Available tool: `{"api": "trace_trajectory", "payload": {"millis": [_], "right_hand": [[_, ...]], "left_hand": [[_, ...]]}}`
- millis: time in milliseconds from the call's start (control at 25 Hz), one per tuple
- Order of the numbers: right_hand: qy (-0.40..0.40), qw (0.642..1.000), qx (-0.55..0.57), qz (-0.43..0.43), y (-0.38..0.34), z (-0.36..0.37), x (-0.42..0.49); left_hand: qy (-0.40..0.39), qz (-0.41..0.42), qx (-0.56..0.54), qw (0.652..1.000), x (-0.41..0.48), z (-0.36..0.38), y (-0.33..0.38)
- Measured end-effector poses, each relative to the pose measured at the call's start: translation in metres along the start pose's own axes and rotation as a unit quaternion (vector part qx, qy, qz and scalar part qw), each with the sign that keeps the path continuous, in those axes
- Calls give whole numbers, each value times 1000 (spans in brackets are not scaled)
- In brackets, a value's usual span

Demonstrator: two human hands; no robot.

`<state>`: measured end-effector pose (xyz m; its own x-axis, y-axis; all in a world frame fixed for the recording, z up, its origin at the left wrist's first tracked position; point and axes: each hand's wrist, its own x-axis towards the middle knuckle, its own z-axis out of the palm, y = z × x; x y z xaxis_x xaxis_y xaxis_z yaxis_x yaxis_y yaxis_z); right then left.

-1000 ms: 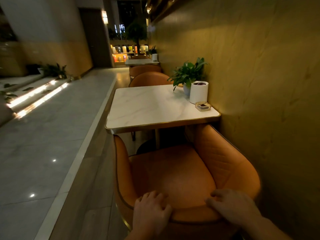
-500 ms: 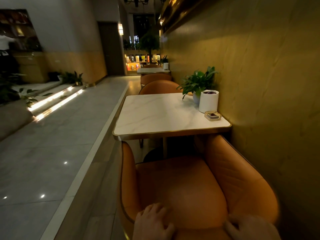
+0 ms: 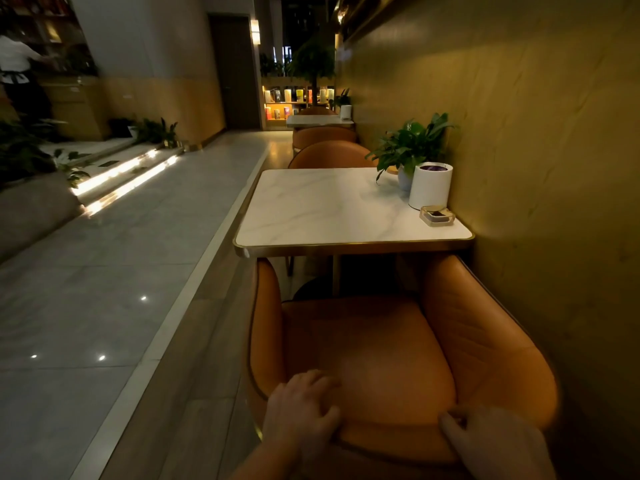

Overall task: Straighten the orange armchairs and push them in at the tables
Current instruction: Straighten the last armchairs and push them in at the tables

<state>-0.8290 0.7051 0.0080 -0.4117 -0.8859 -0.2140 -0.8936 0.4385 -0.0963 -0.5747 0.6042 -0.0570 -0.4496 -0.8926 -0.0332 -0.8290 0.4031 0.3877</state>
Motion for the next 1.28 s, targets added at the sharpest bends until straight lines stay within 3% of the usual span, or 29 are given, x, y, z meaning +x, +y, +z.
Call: {"api": "trace_trajectory", "payload": {"millis": [160, 480, 800, 1120, 1280], "right_hand": [[41, 999, 12, -9, -1, 5, -7], [48, 998, -7, 26, -7, 7, 3], [67, 998, -13, 5, -15, 8, 13], [74, 997, 11, 8, -7, 17, 22], [38, 999, 32, -6, -7, 15, 29]], "left_hand": [[-4, 12, 3, 1000, 3, -2, -3], [-18, 11, -4, 1000, 10, -6, -8], [-62, 8, 31, 998, 28, -14, -16], [-36, 5, 25, 999, 33, -5, -19], [-125, -30, 50, 990, 46, -8, -20]]}}
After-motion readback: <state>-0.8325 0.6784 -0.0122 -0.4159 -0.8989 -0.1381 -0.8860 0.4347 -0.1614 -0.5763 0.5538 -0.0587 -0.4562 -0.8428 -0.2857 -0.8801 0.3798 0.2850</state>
